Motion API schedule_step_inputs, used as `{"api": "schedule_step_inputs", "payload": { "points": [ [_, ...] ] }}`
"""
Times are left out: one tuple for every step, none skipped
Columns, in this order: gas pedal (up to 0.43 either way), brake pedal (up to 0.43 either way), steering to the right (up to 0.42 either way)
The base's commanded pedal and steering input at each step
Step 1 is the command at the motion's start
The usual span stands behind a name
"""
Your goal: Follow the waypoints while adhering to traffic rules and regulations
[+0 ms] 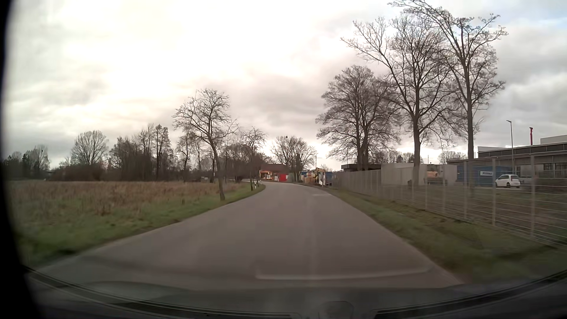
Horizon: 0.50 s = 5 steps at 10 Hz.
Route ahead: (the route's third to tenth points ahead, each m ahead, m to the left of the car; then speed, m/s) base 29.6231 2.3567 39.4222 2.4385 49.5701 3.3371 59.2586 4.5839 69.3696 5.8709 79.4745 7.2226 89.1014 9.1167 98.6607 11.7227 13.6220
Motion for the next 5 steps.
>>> {"api": "schedule_step_inputs", "payload": {
  "points": [
    [0.169,0.0,0.0],
    [0.11,0.0,0.0],
    [0.118,0.0,0.0],
    [0.118,0.0,0.0],
    [0.118,0.0,-0.001]
  ]
}}
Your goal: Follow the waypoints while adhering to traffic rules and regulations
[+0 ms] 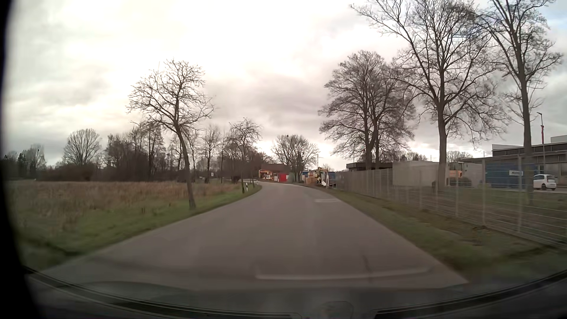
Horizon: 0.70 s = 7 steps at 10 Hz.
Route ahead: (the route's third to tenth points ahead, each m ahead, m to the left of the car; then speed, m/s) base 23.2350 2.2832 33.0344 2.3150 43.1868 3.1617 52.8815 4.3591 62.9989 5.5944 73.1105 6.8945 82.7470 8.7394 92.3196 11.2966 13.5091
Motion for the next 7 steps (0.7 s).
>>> {"api": "schedule_step_inputs", "payload": {
  "points": [
    [0.118,0.0,-0.001],
    [0.13,0.0,-0.001],
    [0.13,0.0,-0.001],
    [0.13,0.0,-0.001],
    [0.13,0.0,-0.001],
    [0.13,0.0,-0.001],
    [0.13,0.0,-0.001]
  ]
}}
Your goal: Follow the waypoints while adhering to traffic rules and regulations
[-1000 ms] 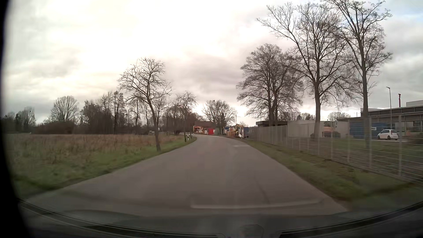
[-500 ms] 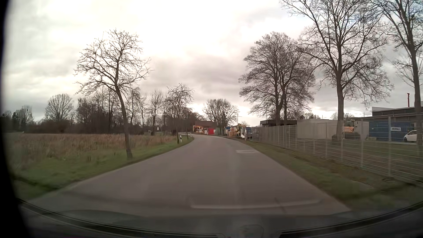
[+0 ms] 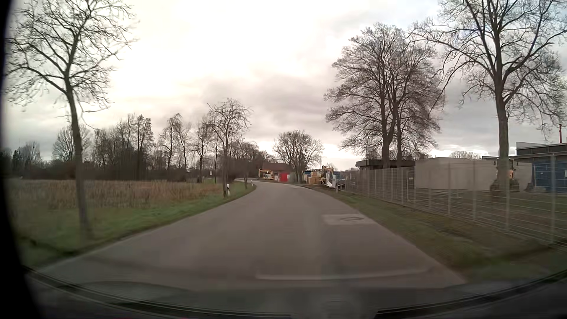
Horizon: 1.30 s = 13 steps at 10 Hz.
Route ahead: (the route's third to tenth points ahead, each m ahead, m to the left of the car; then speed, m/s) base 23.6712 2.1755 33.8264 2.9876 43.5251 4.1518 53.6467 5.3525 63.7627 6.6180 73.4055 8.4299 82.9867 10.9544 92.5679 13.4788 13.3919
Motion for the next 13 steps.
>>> {"api": "schedule_step_inputs", "payload": {
  "points": [
    [0.13,0.0,-0.001],
    [0.13,0.0,-0.001],
    [0.138,0.0,-0.004],
    [0.138,0.0,-0.005],
    [0.138,0.0,-0.005],
    [0.15,0.0,-0.005],
    [0.15,0.0,-0.006],
    [0.15,0.0,-0.007],
    [0.15,0.0,-0.009],
    [0.15,0.0,-0.009],
    [0.15,0.0,-0.009],
    [0.15,0.0,-0.01],
    [0.15,0.0,-0.012]
  ]
}}
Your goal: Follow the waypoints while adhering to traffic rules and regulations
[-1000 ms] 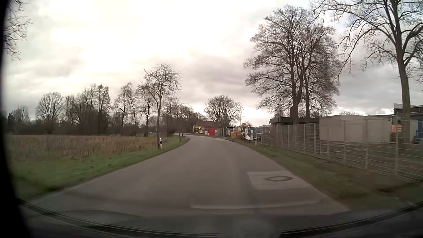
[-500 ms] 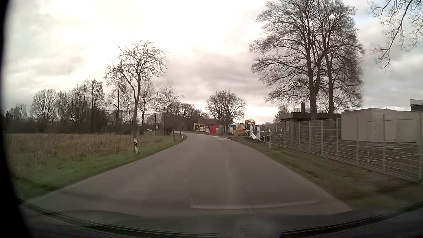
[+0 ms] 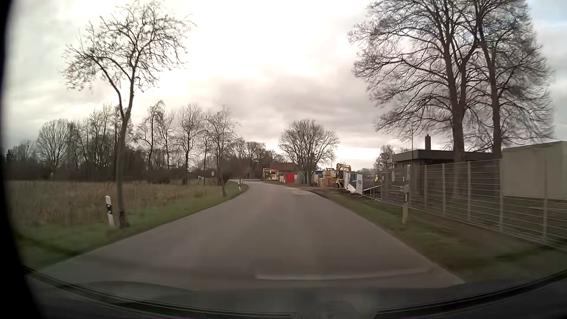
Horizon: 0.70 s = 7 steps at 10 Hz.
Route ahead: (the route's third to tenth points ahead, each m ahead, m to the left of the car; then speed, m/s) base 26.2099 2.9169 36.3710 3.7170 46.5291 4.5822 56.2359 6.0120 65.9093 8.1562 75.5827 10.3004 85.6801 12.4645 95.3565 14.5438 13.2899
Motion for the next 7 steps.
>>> {"api": "schedule_step_inputs", "payload": {
  "points": [
    [0.15,0.0,-0.014],
    [0.15,0.0,-0.015],
    [0.15,0.0,-0.015],
    [0.15,0.0,-0.015],
    [0.157,0.0,-0.015],
    [0.157,0.0,-0.014],
    [0.157,0.0,-0.014]
  ]
}}
